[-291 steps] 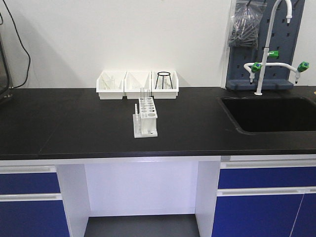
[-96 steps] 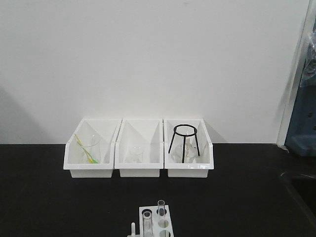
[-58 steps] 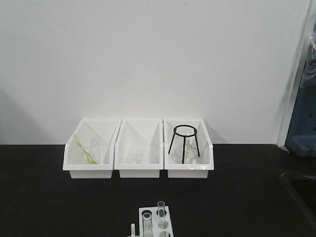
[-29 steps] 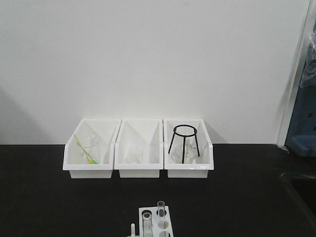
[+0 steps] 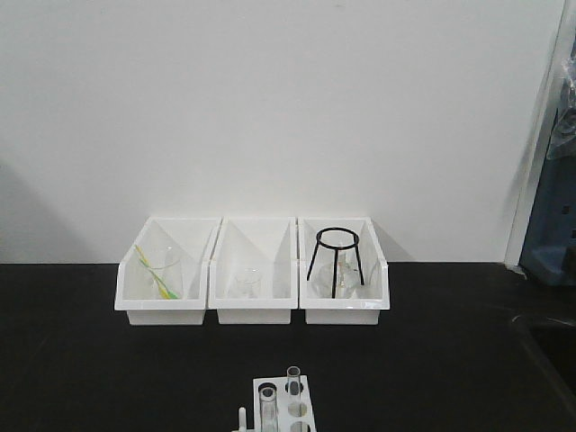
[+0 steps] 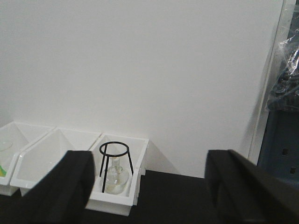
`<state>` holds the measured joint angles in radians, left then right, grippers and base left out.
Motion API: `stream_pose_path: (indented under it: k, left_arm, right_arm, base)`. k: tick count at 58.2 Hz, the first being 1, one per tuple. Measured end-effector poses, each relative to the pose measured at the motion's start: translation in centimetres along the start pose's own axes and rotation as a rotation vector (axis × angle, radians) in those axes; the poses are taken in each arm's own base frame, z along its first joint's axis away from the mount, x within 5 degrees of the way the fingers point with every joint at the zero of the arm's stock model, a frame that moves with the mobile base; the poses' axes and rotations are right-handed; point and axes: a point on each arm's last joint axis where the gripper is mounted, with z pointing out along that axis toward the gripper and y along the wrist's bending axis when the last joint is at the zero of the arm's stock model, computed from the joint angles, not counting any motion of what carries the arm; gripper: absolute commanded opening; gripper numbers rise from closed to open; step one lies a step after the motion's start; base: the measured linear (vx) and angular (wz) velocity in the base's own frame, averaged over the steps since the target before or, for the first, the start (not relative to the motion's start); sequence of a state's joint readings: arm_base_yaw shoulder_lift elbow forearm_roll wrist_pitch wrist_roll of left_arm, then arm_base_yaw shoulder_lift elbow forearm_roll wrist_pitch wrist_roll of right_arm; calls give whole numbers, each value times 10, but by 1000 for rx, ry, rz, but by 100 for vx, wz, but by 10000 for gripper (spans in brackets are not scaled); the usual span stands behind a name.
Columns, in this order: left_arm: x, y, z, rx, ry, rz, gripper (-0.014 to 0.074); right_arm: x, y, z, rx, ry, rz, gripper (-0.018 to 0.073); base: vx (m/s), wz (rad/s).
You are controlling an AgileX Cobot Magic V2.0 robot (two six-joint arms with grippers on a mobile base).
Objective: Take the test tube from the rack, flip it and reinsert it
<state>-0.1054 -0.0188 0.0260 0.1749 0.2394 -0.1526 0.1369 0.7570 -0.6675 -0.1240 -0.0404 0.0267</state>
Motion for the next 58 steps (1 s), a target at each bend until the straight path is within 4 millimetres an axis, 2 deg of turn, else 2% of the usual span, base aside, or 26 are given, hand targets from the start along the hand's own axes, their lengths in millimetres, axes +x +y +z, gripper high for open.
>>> stream_pose_path:
  k: [6, 12, 15, 24, 28, 34, 45, 58]
  left_arm:
    - [0, 0, 0, 0, 0, 0, -6]
    - [0, 0, 0, 0, 0, 0, -6]
    - [0, 0, 0, 0, 0, 0, -6]
    - [0, 0, 0, 0, 0, 0, -6]
    - [0, 0, 0, 0, 0, 0, -6]
    - [0, 0, 0, 0, 0, 0, -6]
    - [0, 0, 0, 0, 0, 0, -6]
    - [0, 0, 0, 0, 0, 0, -6]
  right_arm:
    - [-3, 0, 0, -2, -35, 51, 673]
    - [6, 1, 5, -8, -21, 73, 645]
    - [21, 3, 10, -15, 12, 80, 626]
    - [85, 15, 20, -61, 146, 133, 552]
    - [111, 29, 21, -142, 181, 121, 526]
    - [129, 57, 25, -315, 191, 58, 510]
    - [150, 106, 38, -571, 191, 35, 510]
    - [165, 143, 70, -684, 177, 61, 510]
  base:
    - [0, 0]
    - [0, 0]
    - [0, 0]
    - [0, 0]
    - [0, 0]
    - [0, 0]
    - [0, 0]
    - [0, 0]
